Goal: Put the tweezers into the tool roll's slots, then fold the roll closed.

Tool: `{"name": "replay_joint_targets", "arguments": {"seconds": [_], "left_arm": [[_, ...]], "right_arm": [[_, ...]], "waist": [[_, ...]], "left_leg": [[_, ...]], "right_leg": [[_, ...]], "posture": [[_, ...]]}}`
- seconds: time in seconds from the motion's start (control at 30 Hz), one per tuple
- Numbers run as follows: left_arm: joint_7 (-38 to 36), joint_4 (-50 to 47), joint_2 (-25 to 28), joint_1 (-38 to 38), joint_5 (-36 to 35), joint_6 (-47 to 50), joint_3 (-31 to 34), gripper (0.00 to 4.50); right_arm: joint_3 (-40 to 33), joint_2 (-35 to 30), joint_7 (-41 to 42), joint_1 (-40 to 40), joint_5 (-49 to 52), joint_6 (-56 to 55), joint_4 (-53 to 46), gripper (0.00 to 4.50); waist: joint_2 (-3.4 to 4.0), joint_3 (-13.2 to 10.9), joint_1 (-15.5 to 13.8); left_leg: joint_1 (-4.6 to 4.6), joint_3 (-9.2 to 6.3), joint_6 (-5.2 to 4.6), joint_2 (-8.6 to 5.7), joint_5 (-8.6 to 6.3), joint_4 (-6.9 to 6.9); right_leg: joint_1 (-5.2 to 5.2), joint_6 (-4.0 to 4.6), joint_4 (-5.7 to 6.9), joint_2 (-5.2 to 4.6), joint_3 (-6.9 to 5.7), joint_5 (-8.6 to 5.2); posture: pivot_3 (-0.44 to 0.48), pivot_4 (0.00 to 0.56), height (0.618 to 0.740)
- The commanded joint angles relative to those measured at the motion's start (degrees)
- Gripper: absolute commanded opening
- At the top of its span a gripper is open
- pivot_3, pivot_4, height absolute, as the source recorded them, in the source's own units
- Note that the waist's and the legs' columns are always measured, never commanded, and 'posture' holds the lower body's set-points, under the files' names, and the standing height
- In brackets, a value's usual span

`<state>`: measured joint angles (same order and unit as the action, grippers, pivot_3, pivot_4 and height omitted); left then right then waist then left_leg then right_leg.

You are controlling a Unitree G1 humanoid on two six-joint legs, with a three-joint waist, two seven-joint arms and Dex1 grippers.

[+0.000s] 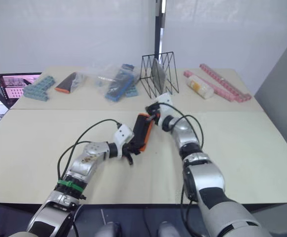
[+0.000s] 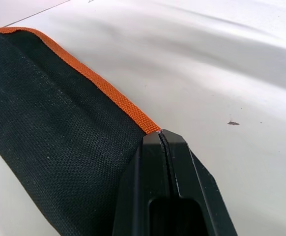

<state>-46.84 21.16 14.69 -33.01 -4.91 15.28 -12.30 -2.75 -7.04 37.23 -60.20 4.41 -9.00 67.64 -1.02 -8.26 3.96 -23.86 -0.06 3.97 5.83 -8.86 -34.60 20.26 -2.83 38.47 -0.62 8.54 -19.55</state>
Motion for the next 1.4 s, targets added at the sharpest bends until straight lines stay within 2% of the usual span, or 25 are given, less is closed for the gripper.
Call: {"name": "replay_joint_targets", "arguments": {"seconds": [0.03, 0.17, 0.3, 0.53, 0.63, 0.77, 0.9, 1.1, 1.17, 1.4], "left_arm": [[-0.1, 3.3, 0.9, 1.4, 1.4, 2.6, -1.1, 0.02], [-0.4, 3.4, 1.2, 1.3, 1.5, 2.6, -1.1, 0.02], [-0.7, 2.6, 1.9, 2.0, 1.5, 3.3, -1.2, 0.02], [-0.1, 2.2, 2.0, 2.3, 1.2, 4.1, -0.6, 0.02], [-0.2, 1.8, 2.1, 2.3, 1.1, 4.4, -0.5, 0.02], [-0.6, 1.8, 2.1, 2.4, 0.6, 2.9, 0.2, 0.02], [-0.7, 3.0, 2.2, 2.3, 0.9, 2.0, 0.3, 0.02], [-1.1, 4.6, 2.1, 1.3, 1.1, 0.0, 0.2, 0.02], [-0.7, 4.2, 1.2, 0.6, -0.8, -0.9, 2.2, 0.02], [-0.3, 9.4, 2.0, -4.2, -0.9, -8.6, 4.2, 0.02]], "right_arm": [[0.5, 0.4, 0.9, 0.5, -0.8, 1.9, 0.0, 0.0], [2.2, 1.5, -2.2, 0.3, -3.6, 4.1, 3.0, 0.0], [2.5, 1.9, -11.3, -1.1, -5.9, 6.6, 6.4, 0.0], [1.7, 2.5, -17.8, -2.7, -7.1, 7.7, 8.5, 0.0], [0.2, 2.5, -17.5, -3.1, -6.0, 5.7, 8.3, 0.0], [-6.8, 3.7, -7.0, -4.9, 1.8, -1.8, 5.6, 0.0], [-6.1, 4.0, -1.0, -3.5, 1.1, -2.0, 5.0, 0.0], [-1.5, 3.0, -0.9, 0.9, -4.0, 0.6, 6.2, 0.0], [0.0, 2.7, -2.1, 2.0, -5.5, 1.7, 6.6, 0.0], [0.8, 3.0, -2.7, 2.6, -5.8, 3.1, 6.7, 0.0]], "waist": [[0.02, 0.0, -0.1], [0.03, 0.0, 0.0], [0.03, 0.0, 0.0], [0.03, 0.0, 0.1], [0.03, 0.0, 0.1], [0.04, 0.0, 0.3], [0.05, 0.0, 0.2], [0.06, 0.0, 0.2], [0.07, 0.0, 0.1], [0.07, 0.0, 0.0]], "left_leg": [[-0.04, 0.0, 0.0, 0.0, 0.0, 0.0], [-0.14, 0.0, 0.0, 0.0, 0.0, -0.02], [-0.09, -0.01, 0.0, 0.0, 0.0, -0.01], [-0.08, -0.01, 0.0, 0.0, 0.0, 0.01], [-0.04, -0.01, 0.0, 0.0, 0.0, 0.04], [-0.06, 0.0, 0.0, 0.0, 0.0, 0.06], [-0.07, -0.01, 0.0, 0.0, 0.0, 0.13], [-0.07, 0.0, 0.01, 0.0, 0.0, 0.2], [-0.01, 0.0, 0.0, 0.0, 0.0, 0.2], [0.03, 0.0, 0.02, 0.01, 0.02, 0.2]], "right_leg": [[0.01, 0.0, -0.02, 0.0, 0.0, 0.0], [0.1, 0.0, -0.04, 0.0, -0.01, 0.0], [0.08, 0.01, -0.04, 0.0, 0.0, 0.0], [0.08, 0.02, -0.05, 0.0, 0.0, -0.01], [0.06, 0.02, -0.05, 0.0, 0.01, -0.01], [0.09, 0.01, -0.06, 0.0, 0.01, -0.01], [0.1, 0.02, -0.09, 0.01, 0.0, -0.01], [0.09, 0.02, -0.27, 0.01, 0.0, -0.01], [0.03, 0.02, -0.29, 0.0, 0.02, -0.01], [-0.01, 0.02, -0.36, 0.01, 0.02, -0.01]], "posture": [[0.0, 0.15, 0.726], [0.0, 0.15, 0.726], [0.0, 0.15, 0.726], [0.0, 0.15, 0.726], [0.0, 0.15, 0.726], [0.0, 0.15, 0.726], [0.0, 0.15, 0.726], [0.0, 0.15, 0.726], [0.0, 0.15, 0.726], [0.0, 0.15, 0.726]]}}
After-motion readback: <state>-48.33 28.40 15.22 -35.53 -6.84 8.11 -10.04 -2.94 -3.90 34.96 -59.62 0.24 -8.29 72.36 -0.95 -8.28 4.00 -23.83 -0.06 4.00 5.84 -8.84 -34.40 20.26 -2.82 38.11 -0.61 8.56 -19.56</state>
